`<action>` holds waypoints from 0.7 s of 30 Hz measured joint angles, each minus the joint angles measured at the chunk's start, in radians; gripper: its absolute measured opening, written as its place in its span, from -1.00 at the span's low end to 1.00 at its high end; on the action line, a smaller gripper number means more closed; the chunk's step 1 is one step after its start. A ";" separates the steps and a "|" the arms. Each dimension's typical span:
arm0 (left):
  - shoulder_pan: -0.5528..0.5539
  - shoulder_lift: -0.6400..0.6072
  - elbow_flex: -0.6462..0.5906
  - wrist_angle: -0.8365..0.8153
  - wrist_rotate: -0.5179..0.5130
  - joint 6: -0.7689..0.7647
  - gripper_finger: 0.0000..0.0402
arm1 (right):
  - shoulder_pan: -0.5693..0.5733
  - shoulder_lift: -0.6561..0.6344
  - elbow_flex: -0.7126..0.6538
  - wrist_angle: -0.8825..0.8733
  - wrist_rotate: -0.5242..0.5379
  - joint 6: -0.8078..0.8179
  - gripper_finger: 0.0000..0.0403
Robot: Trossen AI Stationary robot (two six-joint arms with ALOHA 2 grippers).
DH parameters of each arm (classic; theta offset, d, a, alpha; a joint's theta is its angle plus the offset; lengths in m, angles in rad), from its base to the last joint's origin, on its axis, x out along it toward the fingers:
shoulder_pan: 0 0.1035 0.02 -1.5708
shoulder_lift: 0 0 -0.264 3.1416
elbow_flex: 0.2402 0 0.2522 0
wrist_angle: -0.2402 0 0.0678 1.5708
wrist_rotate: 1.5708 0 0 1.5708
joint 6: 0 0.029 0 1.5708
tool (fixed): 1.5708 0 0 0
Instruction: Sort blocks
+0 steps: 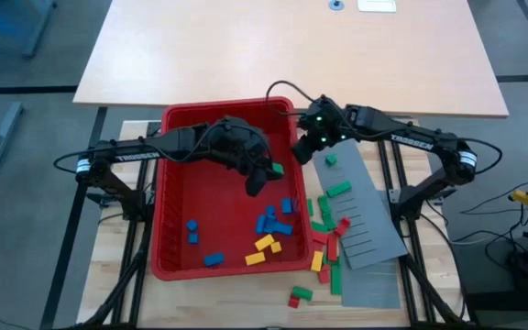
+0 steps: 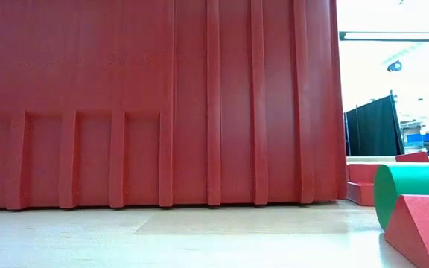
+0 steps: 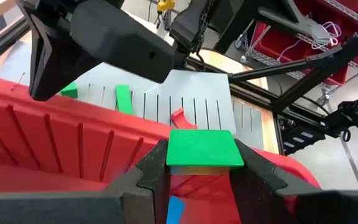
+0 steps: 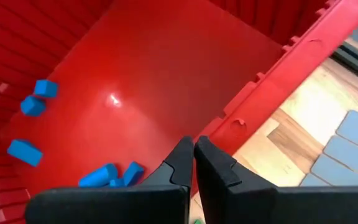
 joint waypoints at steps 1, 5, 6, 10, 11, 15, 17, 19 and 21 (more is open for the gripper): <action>0.000 0.001 0.000 0.006 0.000 0.001 -0.44 | -0.003 -0.009 0.000 0.000 0.003 0.006 -1.00; -0.001 0.002 0.000 0.050 -0.001 0.004 -0.44 | -0.015 -0.070 0.000 -0.004 0.011 0.021 -1.00; -0.001 0.004 0.000 0.068 -0.001 0.004 -0.44 | -0.020 -0.089 0.000 -0.004 0.014 0.024 -1.00; -0.002 0.009 0.000 0.135 -0.001 0.004 -0.44 | -0.036 -0.179 0.000 -0.004 0.015 0.041 -1.00; -0.002 0.011 0.000 0.155 -0.001 0.007 -0.44 | -0.040 -0.202 0.000 -0.004 0.015 0.044 -1.00; -0.002 0.023 -0.009 0.213 0.000 0.014 -0.44 | -0.041 -0.282 0.000 -0.003 0.015 0.057 -1.00; -0.002 0.038 -0.021 0.253 0.000 0.014 -0.44 | -0.041 -0.314 0.000 -0.003 0.015 0.069 -1.00; -0.002 0.049 -0.028 0.256 0.000 0.013 -0.44 | -0.041 -0.338 0.000 -0.004 0.015 0.073 -1.00; -0.002 0.071 -0.029 0.273 0.006 0.011 -0.44 | -0.041 -0.354 0.000 -0.006 0.015 0.085 -1.00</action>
